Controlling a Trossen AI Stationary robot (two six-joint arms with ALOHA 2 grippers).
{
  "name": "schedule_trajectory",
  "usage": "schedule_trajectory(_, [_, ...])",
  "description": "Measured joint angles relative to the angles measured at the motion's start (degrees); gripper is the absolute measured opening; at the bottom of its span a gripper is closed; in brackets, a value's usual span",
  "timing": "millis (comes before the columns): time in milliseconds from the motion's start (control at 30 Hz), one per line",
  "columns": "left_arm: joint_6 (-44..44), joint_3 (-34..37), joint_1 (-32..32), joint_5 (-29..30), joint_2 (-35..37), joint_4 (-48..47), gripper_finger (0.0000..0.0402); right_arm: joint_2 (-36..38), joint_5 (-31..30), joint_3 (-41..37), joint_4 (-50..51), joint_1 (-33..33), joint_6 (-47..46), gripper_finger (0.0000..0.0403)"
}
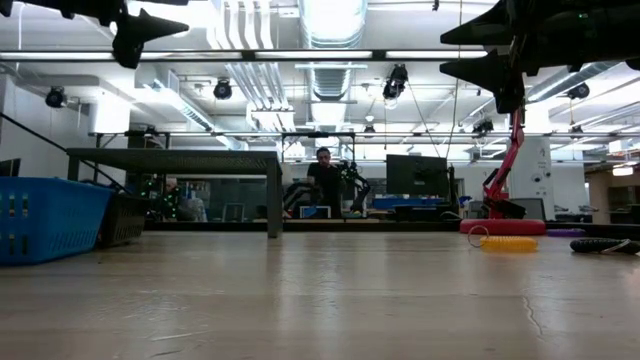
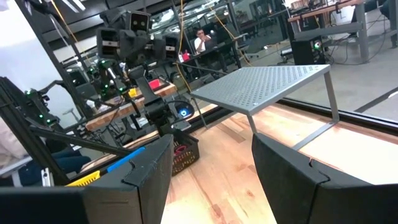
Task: Pick & Place Office Desk Supplies
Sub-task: Put the purple key chain in the yellow bin
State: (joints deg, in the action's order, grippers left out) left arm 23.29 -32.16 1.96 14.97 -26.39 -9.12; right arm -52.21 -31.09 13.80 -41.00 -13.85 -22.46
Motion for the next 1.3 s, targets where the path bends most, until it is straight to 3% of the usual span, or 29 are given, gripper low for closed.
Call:
schedule_trajectory(467, [-0.8,0.0,0.0,0.5,0.0,-1.5,0.018,0.1,0.0,0.2,-2.9,0.0,0.0,0.0215])
schedule_trajectory(600, [-0.8,0.0,0.0,0.5,0.0,-3.3,0.018,0.3,-3.1,4.8,1.5,0.0,0.2,0.0215])
schedule_trajectory(667, [-0.8,0.0,0.0,0.5,0.0,-4.9,0.018,0.5,-4.6,9.4,10.6,0.0,0.4,0.0215])
schedule_trajectory(800, [-0.8,0.0,0.0,0.5,0.0,-8.5,0.0181,0.1,-6.5,22.9,41.4,0.0,-1.0,0.0215])
schedule_trajectory(1033, [-0.8,0.0,0.0,0.5,0.0,-16.4,0.018,-3.9,-12.7,45.7,82.2,0.9,-24.6,0.0215])
schedule_trajectory(1167, [-0.8,0.0,0.0,0.5,0.0,-20.0,0.0181,-7.1,-10.9,54.9,99.4,3.2,-33.9,0.0215])
schedule_trajectory(1300, [-0.8,0.0,0.0,0.5,0.0,-22.3,0.018,-9.9,-9.2,60.6,106.4,4.3,-33.5,0.0215])
